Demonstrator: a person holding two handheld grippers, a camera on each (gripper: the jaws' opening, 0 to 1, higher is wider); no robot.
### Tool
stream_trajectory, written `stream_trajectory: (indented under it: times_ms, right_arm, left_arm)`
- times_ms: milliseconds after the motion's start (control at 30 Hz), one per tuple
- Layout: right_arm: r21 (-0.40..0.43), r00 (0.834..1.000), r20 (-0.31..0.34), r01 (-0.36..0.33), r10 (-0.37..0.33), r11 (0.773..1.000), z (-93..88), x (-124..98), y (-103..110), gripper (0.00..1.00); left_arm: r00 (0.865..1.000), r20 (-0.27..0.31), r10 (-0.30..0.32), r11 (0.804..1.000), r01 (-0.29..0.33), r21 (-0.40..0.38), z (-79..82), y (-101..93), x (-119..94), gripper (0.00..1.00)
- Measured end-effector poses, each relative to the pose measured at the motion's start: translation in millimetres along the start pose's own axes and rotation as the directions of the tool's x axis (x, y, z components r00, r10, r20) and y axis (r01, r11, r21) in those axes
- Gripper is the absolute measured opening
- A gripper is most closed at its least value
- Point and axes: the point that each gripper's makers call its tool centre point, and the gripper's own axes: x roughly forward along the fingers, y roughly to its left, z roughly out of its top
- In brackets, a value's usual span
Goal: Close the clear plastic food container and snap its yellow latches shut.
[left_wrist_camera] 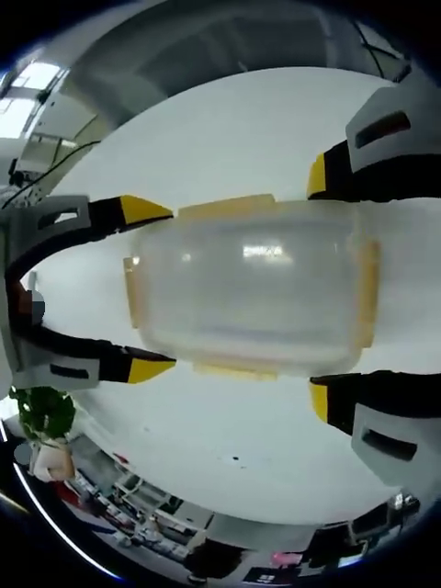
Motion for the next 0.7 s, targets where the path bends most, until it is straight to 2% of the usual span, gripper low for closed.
stream_trajectory:
  times_ms: [300,700]
  right_arm:
    - [0.000,1.000,0.005,-0.003,0.003,1.000,21.0,9,1,0.72]
    - [-0.005,1.000,0.002,0.001,-0.001,1.000,36.3,16,-3,0.72]
  left_arm:
    - [1.000,-0.008,0.002,1.000,-0.002,-0.002,-20.6,-1.3,-9,0.73]
    - [1.000,-0.002,0.008,1.000,-0.008,-0.015,-35.6,1.8,-14,0.74]
